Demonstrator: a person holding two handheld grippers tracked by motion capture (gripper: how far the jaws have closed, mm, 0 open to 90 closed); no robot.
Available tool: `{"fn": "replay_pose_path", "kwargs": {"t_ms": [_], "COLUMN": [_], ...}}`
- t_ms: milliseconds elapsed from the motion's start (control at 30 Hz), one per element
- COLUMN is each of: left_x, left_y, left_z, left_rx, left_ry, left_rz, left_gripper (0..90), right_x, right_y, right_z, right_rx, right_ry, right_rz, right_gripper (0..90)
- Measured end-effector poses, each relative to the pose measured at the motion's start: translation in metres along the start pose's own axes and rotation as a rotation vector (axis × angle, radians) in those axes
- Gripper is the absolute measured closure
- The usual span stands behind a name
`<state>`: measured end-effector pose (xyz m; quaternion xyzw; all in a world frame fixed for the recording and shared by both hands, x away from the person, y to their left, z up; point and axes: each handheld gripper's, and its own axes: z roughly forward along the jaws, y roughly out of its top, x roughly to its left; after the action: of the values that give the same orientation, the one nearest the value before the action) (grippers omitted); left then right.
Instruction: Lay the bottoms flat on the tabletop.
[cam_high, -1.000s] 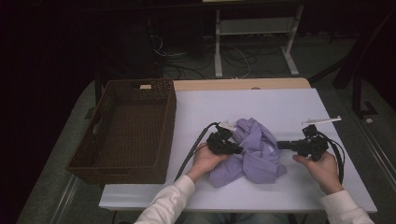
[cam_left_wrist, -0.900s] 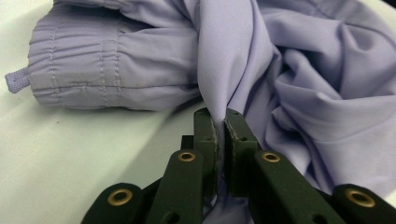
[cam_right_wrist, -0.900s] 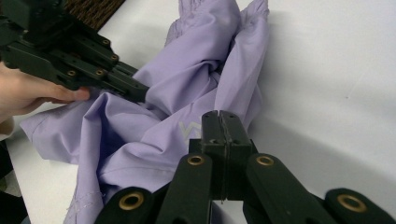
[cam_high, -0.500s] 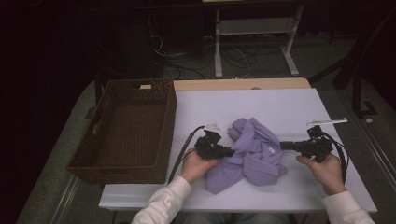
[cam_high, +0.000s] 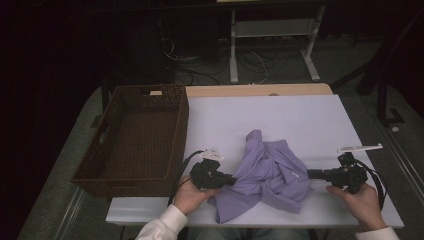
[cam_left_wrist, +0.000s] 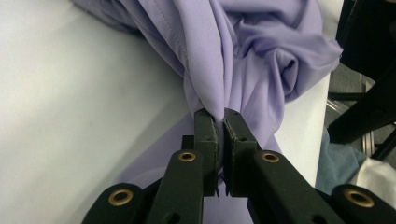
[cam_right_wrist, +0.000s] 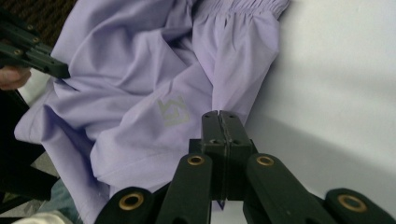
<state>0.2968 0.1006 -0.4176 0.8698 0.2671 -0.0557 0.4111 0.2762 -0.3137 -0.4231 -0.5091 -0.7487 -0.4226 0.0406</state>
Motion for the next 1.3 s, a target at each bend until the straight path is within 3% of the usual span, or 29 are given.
{"fn": "replay_pose_path", "kwargs": {"t_ms": [200,333,467,567,700,933,1033,1300], "left_x": [0.0,-0.003,-0.003,-0.004,-0.003,-0.003,-0.003,-0.004], "left_y": [-0.007,-0.008,-0.007,-0.007,-0.005,-0.004,-0.003,-0.003], "left_z": [-0.001,0.0,0.004,0.006,0.008,0.012,0.012,0.014], "left_rx": [0.016,0.023,0.033,0.036,0.04,0.044,0.044,0.05], "left_ry": [-0.009,-0.015,-0.015,-0.013,-0.015,-0.02,-0.022,-0.027], "left_rz": [-0.007,0.001,0.01,0.016,0.025,0.034,0.039,0.043], "left_gripper": [85.0,85.0,84.7,84.4,84.1,83.9,83.9,83.8], "right_x": [-0.003,-0.008,-0.015,-0.014,-0.014,-0.022,-0.027,-0.036], "right_y": [-0.012,-0.019,-0.02,-0.017,-0.004,0.031,0.043,0.063], "right_z": [-0.007,-0.014,-0.014,-0.011,-0.003,0.024,0.033,0.048], "right_rx": [0.015,0.026,0.023,0.008,-0.049,-0.092,-0.115,-0.133], "right_ry": [-0.03,-0.085,-0.084,-0.09,-0.108,-0.132,-0.114,-0.099], "right_rz": [0.018,0.041,0.059,0.045,0.027,-0.04,-0.03,-0.02], "right_gripper": [88.9,88.9,88.5,78.8,65.6,54.9,48.3,41.3]}}
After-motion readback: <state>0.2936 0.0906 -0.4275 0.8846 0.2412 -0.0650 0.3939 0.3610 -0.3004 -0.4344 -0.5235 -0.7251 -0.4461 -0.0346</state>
